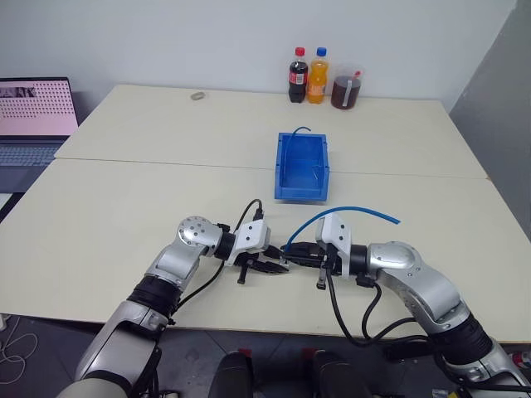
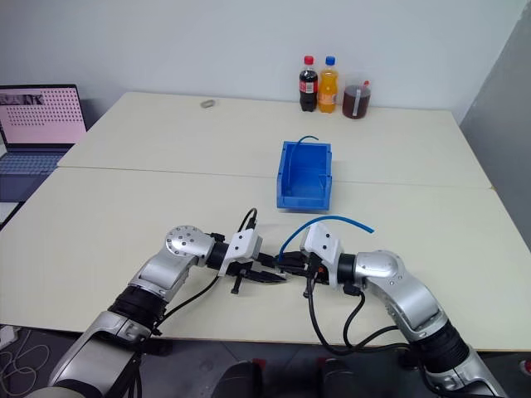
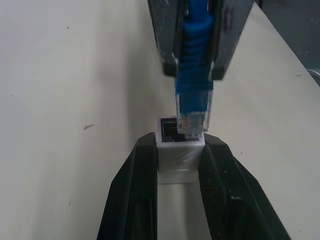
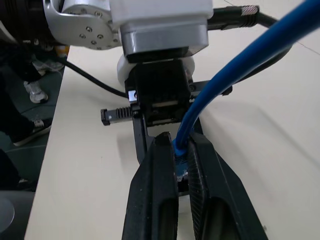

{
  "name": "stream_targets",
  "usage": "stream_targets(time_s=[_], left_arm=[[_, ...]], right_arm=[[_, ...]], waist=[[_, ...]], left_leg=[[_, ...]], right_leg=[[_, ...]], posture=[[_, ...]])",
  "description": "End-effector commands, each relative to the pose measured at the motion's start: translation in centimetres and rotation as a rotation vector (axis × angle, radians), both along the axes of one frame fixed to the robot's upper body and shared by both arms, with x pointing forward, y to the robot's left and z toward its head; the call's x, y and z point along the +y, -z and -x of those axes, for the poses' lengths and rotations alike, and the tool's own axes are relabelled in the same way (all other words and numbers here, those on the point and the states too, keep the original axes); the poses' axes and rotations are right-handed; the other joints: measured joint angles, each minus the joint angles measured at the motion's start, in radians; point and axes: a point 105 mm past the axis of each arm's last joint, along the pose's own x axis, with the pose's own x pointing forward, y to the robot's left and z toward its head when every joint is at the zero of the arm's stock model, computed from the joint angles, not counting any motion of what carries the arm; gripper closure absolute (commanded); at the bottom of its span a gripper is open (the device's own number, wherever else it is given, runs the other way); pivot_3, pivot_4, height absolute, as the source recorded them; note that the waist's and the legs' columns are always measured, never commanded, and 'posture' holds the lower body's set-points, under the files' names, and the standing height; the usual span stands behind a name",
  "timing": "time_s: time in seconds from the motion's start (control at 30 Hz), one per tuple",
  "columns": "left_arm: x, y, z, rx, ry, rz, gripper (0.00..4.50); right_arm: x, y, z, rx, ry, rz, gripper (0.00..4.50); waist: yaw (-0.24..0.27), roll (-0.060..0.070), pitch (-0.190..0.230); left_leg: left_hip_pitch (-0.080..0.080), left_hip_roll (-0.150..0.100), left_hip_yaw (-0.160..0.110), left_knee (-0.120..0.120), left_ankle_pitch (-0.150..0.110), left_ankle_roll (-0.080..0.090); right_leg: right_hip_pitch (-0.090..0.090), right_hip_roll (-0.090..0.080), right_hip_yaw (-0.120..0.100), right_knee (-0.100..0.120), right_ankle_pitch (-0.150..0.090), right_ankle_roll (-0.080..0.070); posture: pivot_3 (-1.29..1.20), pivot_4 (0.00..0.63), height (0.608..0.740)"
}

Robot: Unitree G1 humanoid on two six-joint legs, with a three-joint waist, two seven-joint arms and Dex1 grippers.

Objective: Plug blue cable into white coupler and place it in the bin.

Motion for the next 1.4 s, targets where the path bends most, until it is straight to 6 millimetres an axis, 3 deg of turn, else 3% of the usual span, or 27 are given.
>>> stream_targets(time_s=[0.03,0.5,1.1,1.4], left_arm=[[0.3,1.4,0.7,0.036,0.013,-0.055,3.71],[0.4,1.4,0.9,0.036,0.016,-0.056,3.71],[0.3,1.5,0.8,0.03,0.0,-0.05,3.71],[-0.1,1.6,0.9,0.031,0.004,-0.045,3.71]], right_arm=[[0.1,-0.3,0.1,-0.033,-0.018,-0.009,4.48],[-0.7,1.1,-0.7,-0.039,0.021,0.036,4.49],[0.1,2.6,0.5,-0.019,-0.07,0.139,4.49],[0.1,5.4,0.2,0.071,-0.116,0.328,4.49]], waist=[[0.0,0.0,0.0],[-0.001,0.0,-0.001],[-0.001,0.001,-0.004],[-0.003,0.001,-0.005]], left_leg=[[0.0,0.0,0.0,0.0,0.0,0.0],[0.001,0.0,0.0,0.0,0.0,0.0],[0.003,0.0,0.0,0.0,0.0,0.0],[0.017,0.0,0.0,-0.001,0.0,0.0]], right_leg=[[0.0,0.0,0.0,0.0,0.0,0.0],[0.001,0.0,0.0,0.0,0.0,0.0],[0.003,0.0,0.0,0.0,0.0,0.0],[0.016,0.0,0.0,0.0,-0.002,-0.002]], posture=[[0.0,0.15,0.74],[0.0,0.15,0.74],[0.0,0.15,0.74],[0.0,0.15,0.74]])
